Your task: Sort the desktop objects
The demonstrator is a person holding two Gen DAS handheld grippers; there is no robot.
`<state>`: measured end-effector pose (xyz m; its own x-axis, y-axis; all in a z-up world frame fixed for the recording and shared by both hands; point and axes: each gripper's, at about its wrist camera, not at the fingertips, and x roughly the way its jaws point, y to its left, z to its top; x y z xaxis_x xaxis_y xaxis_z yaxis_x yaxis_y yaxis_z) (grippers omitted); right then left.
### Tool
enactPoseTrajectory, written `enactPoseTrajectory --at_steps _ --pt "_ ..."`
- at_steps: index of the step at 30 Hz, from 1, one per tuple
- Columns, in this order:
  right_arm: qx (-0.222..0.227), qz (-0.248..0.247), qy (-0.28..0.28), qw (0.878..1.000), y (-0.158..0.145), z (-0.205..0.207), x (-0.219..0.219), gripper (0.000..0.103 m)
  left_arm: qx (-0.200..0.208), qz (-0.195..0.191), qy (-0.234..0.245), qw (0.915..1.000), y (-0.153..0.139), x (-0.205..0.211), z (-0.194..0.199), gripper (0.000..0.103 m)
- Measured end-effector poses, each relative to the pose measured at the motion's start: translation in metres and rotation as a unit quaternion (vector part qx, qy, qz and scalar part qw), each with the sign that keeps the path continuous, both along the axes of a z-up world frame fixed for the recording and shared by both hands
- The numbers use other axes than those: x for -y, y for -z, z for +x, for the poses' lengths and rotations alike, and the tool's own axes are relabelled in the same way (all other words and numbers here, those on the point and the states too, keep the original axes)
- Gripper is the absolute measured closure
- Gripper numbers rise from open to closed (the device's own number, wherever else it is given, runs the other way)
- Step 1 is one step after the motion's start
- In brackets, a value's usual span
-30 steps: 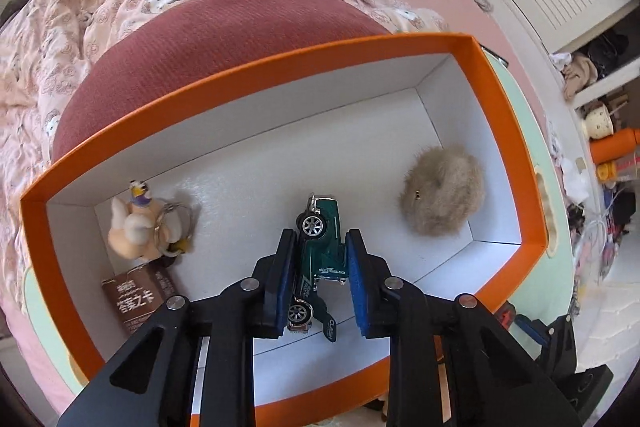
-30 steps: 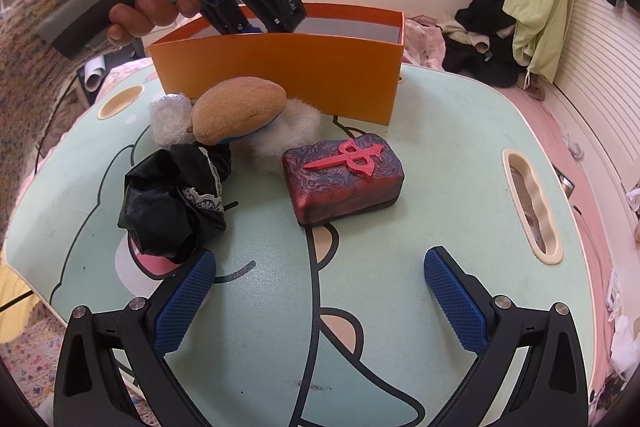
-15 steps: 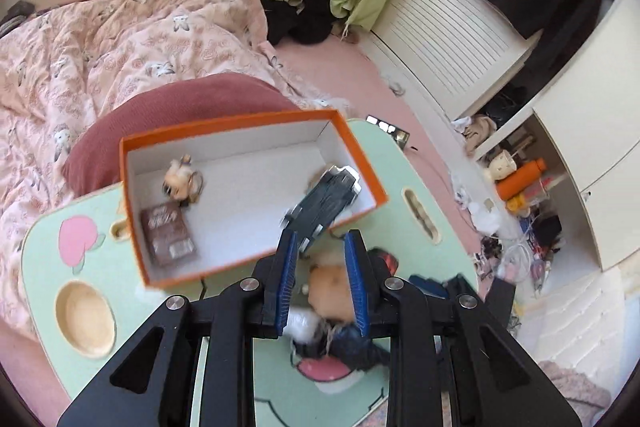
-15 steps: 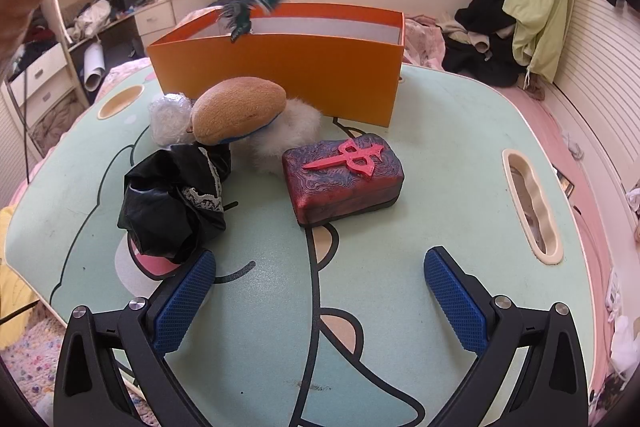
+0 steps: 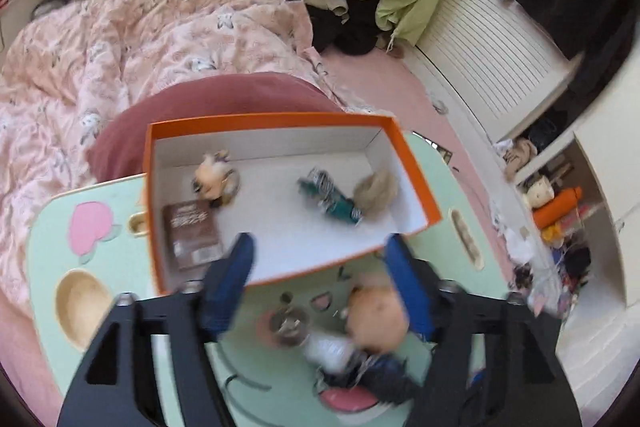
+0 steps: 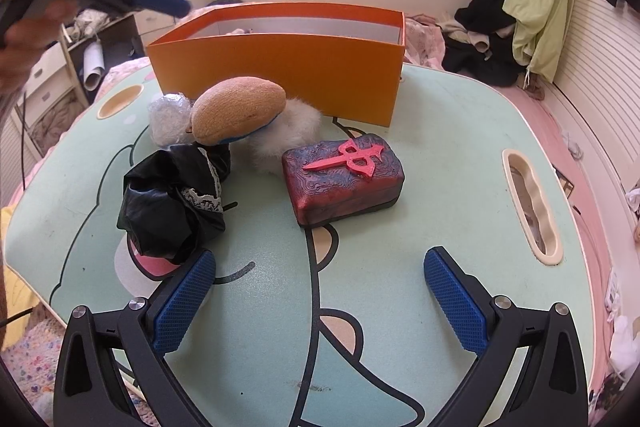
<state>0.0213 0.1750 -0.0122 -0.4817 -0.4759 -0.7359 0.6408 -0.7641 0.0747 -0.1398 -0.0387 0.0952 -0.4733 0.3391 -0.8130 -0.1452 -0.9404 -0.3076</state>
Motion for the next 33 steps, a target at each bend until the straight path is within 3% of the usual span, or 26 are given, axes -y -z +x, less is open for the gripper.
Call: enactPoseTrajectory --at_steps 6,9,12,14,16,17,18,21,25,33 --pt "0.0 -0.001 -0.001 1.0 -0.001 0.0 -0.001 0.0 0.114 -0.001 -0.025 0.9932 0.047 -0.038 -0.056 0.024" --pt "0.0 -0.001 -0.001 1.0 -0.001 0.0 -0.001 0.0 0.127 -0.035 -0.029 0.9909 0.068 -0.052 -0.066 0.026" --pt "0.0 -0.001 -0.001 1.0 -0.001 0.0 -0.001 0.0 0.145 -0.043 -0.038 0.9877 0.085 -0.051 -0.074 0.034" --pt "-0.001 -0.001 -0.001 1.0 -0.001 0.0 -0.001 0.0 0.127 -0.06 -0.028 0.9897 0.081 -0.052 -0.075 0.04" --pt "0.0 -0.001 -0.001 1.0 -0.001 -0.001 -0.001 0.0 0.12 -0.074 -0.026 0.9896 0.076 -0.052 -0.076 0.062" --pt "0.0 -0.001 -0.001 1.0 0.0 0.0 -0.001 0.0 0.122 -0.064 -0.018 0.9903 0.074 -0.05 -0.077 0.071" --pt "0.0 -0.001 -0.001 1.0 -0.001 0.0 -0.001 0.0 0.124 -0.056 -0.015 0.9906 0.073 -0.049 -0.078 0.074" --pt "0.0 -0.001 -0.002 1.0 0.0 -0.002 -0.002 0.0 0.106 -0.056 -0.01 0.9928 0.068 -0.047 -0.075 0.074" --pt "-0.001 -0.001 -0.003 1.0 0.0 -0.001 -0.001 0.0 0.087 0.004 -0.014 0.9961 0.054 -0.034 -0.064 0.074" --pt "-0.001 -0.001 -0.004 1.0 0.0 -0.001 -0.002 0.0 -0.014 0.066 0.02 0.9975 -0.032 -0.015 0.002 0.074"
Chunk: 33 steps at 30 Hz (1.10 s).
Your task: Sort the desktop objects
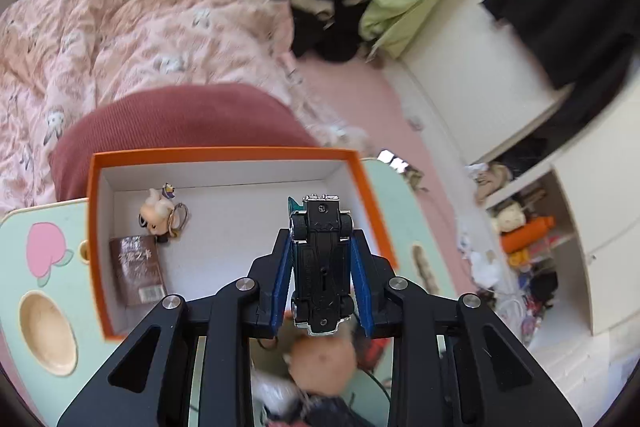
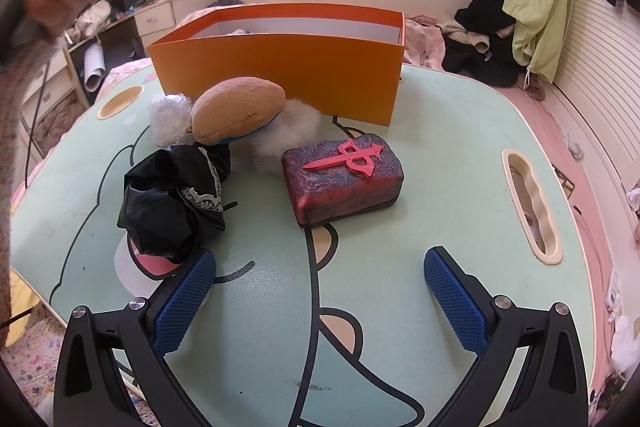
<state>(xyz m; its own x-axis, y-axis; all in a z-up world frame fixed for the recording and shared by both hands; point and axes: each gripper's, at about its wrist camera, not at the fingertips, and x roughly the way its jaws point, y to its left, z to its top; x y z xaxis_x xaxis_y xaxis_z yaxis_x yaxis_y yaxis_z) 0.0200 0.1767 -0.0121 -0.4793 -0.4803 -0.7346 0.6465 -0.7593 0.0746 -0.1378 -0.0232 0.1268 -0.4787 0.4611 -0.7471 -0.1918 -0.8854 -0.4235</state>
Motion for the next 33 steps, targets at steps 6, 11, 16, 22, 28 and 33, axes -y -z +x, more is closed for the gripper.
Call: enactPoseTrajectory --at_steps 6,11,16,22,28,33 --pt "0.0 0.0 -0.001 1.0 0.0 0.0 0.0 0.0 -0.013 -0.023 -0.005 0.9996 0.016 0.02 0.058 0.073" --pt "0.0 0.0 -0.003 1.0 0.0 0.0 0.0 0.0 0.006 -0.056 -0.044 0.9974 0.069 0.038 0.078 0.073" --pt "-0.001 0.001 -0.003 1.0 0.0 -0.001 -0.002 0.0 0.042 -0.023 -0.063 0.9969 0.115 0.045 0.077 0.07" --pt "-0.001 0.001 -0.003 1.0 0.0 -0.001 -0.002 0.0 -0.018 0.011 -0.084 0.9963 0.106 0.04 0.093 0.033" --pt "-0.001 0.001 -0.004 1.0 0.0 -0.001 -0.002 0.0 -0.027 -0.068 -0.153 0.9854 0.097 0.05 0.122 0.027" --pt "-0.001 0.001 -0.004 1.0 0.0 -0.001 -0.002 0.0 -0.059 -0.152 -0.162 0.9734 0.102 0.03 0.157 0.027"
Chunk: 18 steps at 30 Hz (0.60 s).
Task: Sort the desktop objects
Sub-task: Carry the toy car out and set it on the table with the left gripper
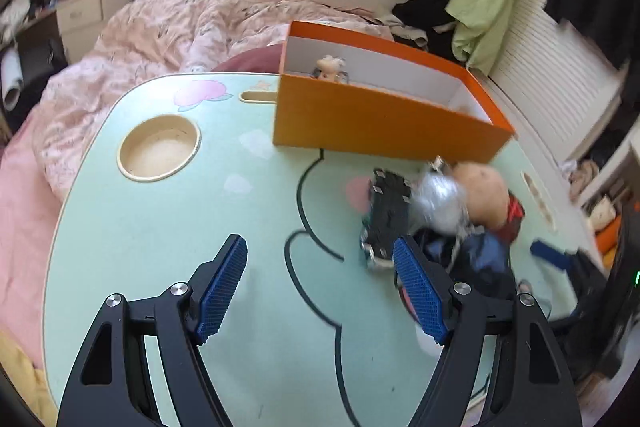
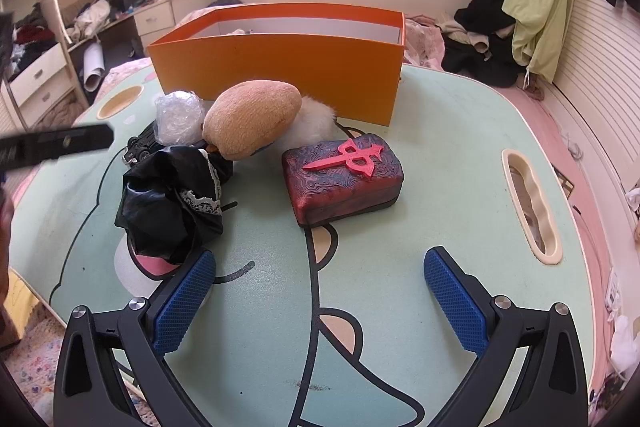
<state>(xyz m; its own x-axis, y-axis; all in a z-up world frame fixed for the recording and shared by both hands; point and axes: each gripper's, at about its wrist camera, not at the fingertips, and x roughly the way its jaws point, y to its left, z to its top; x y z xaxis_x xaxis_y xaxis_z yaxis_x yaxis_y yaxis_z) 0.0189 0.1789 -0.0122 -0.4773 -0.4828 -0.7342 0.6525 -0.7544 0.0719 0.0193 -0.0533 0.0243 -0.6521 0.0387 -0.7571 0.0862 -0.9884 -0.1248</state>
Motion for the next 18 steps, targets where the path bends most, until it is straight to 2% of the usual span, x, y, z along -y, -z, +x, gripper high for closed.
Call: enactPoseTrajectory --at_steps 2,6,7,9,11,18 --pt "0.0 0.0 0.0 1.0 0.0 0.0 0.0 0.0 0.003 -0.033 -0.001 0.9994 0.006 -0.012 0.007 0.027" --pt "0.0 0.0 0.0 1.0 0.0 0.0 0.0 0.0 0.001 -0.058 0.006 0.9983 0.02 -0.029 0.008 0.027" --pt "0.0 0.0 0.0 1.0 0.0 0.0 0.0 0.0 0.019 -0.064 0.011 0.9977 0.027 -0.033 0.004 0.023" --pt "-0.001 0.0 -0.001 1.0 0.0 0.0 0.0 0.0 0.008 -0.094 0.014 0.9954 0.029 -0.041 0.004 0.012" --pt "0.0 -0.001 -0.001 1.0 0.001 -0.001 -0.002 0.0 0.016 -0.089 0.031 0.9954 0.032 -0.045 0.003 0.001" --pt "-0.001 0.002 0.002 1.0 0.003 -0.004 -0.004 0.0 0.013 -0.084 0.033 0.9958 0.033 -0.043 0.0 0.0"
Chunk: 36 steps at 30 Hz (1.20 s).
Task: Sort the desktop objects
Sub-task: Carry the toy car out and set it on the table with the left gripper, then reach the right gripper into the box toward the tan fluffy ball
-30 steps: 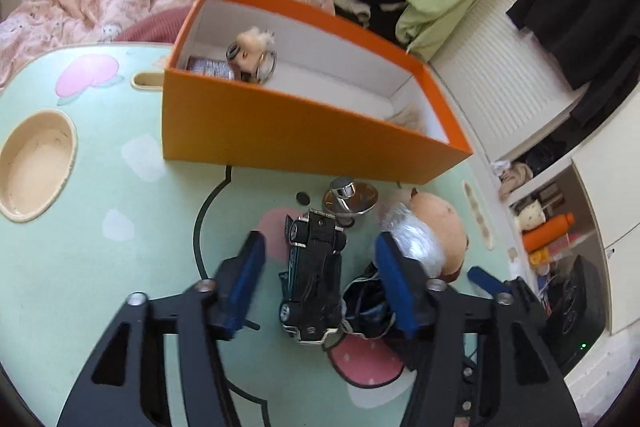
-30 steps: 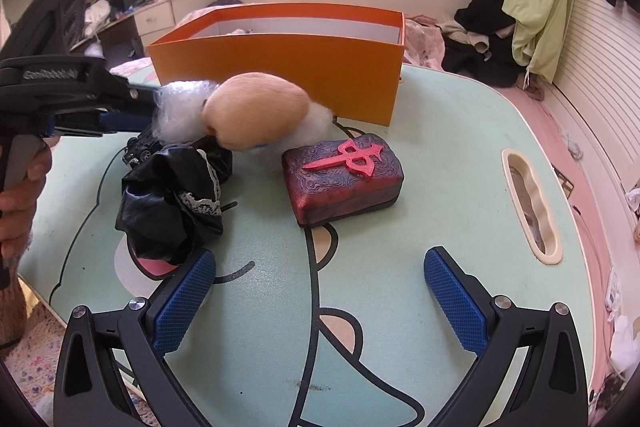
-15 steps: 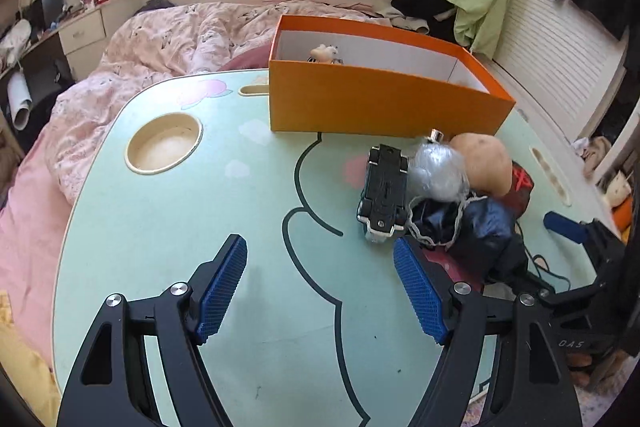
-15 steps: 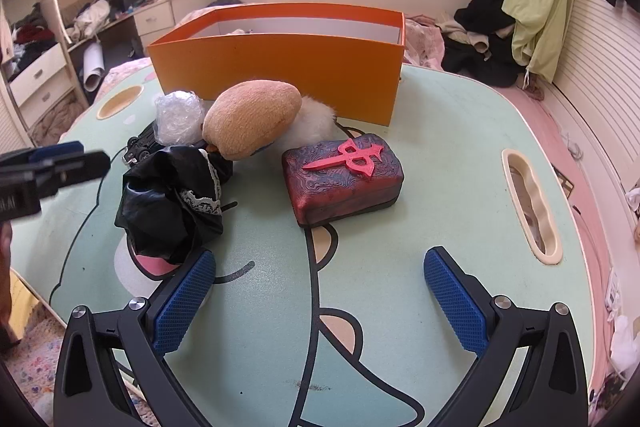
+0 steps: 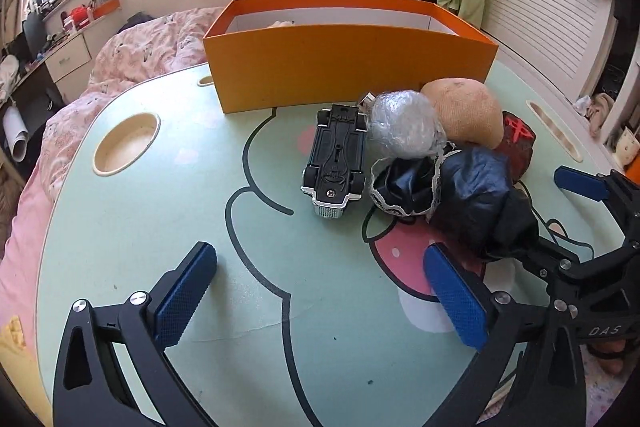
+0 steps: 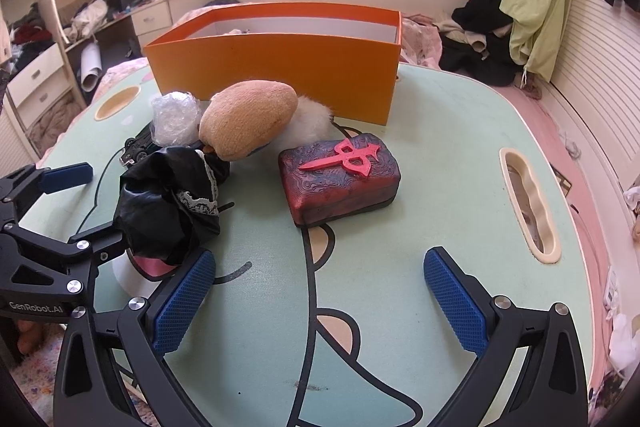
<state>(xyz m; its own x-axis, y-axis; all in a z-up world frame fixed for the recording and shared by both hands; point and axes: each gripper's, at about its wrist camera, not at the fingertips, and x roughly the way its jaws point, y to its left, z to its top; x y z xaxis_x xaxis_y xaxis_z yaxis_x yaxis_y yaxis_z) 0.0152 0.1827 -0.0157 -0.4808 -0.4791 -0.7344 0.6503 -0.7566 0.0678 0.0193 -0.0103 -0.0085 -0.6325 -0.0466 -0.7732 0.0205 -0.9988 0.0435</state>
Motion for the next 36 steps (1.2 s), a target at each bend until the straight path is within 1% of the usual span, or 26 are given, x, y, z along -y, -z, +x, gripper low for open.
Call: enactPoseTrajectory --at_steps 12,15,16,17,18,20,21,22,23,24,26,28,31,32,33,34,36 --pt "0.0 0.004 0.001 1.0 0.0 0.002 -0.001 0.0 -0.003 0.0 0.003 1.0 -0.002 -0.003 0.002 0.0" --pt "0.004 0.003 0.012 1.0 -0.003 0.003 -0.004 0.0 -0.004 0.002 0.004 1.0 -0.003 -0.003 0.002 0.0" --pt "0.003 -0.006 0.014 1.0 -0.007 0.002 -0.007 0.006 -0.005 0.002 0.004 1.0 -0.003 -0.003 0.002 0.0" --pt "0.003 -0.018 0.017 1.0 -0.012 0.001 -0.011 0.016 -0.006 0.002 0.005 1.0 -0.003 -0.003 0.003 0.0" --pt "0.005 -0.032 0.022 0.999 -0.021 -0.003 -0.016 0.022 -0.006 0.002 0.005 1.0 -0.003 -0.002 0.003 0.0" --pt "0.014 -0.042 0.023 0.999 -0.041 -0.017 -0.02 0.042 -0.006 0.003 0.005 1.0 -0.003 -0.002 0.004 0.0" --pt "0.018 -0.041 0.018 0.999 -0.053 -0.025 -0.017 0.049 -0.006 0.002 0.005 1.0 -0.003 -0.003 0.004 0.0" --pt "0.018 -0.034 0.015 0.999 -0.065 -0.033 -0.013 0.067 -0.007 0.002 0.005 1.0 -0.003 -0.002 0.004 0.0" --pt "0.016 -0.022 0.012 1.0 -0.076 -0.041 -0.007 0.081 -0.007 0.002 0.006 1.0 -0.003 -0.003 0.004 0.0" --pt "0.015 -0.01 0.007 1.0 -0.087 -0.05 0.002 0.084 -0.007 0.002 0.006 1.0 -0.003 -0.002 0.004 0.0" --pt "0.015 0.016 -0.001 1.0 -0.104 -0.068 0.023 0.085 -0.007 0.002 0.006 1.0 -0.003 -0.002 0.004 0.0" --pt "0.035 0.044 -0.009 0.998 -0.111 -0.09 0.046 0.085 -0.008 0.002 0.006 0.9999 -0.003 -0.002 0.003 0.0" --pt "0.092 0.077 -0.026 0.992 -0.109 -0.124 0.077 0.085 -0.008 0.002 0.006 1.0 -0.003 -0.003 0.004 0.0" --pt "0.102 0.087 -0.023 0.991 -0.108 -0.132 0.085 0.085 -0.008 0.002 0.006 0.9999 -0.003 -0.002 0.003 0.0" --pt "0.103 0.099 -0.021 0.99 -0.105 -0.138 0.092 0.084 -0.008 0.002 0.006 0.9999 -0.003 -0.002 0.003 0.0" --pt "0.098 0.119 -0.012 0.988 -0.102 -0.143 0.099 0.08 -0.008 0.002 0.006 0.9999 -0.003 -0.002 0.003 0.0" --pt "0.09 0.15 0.011 0.984 -0.094 -0.149 0.108 0.078 -0.008 0.002 0.006 0.9999 -0.003 -0.002 0.002 0.0"
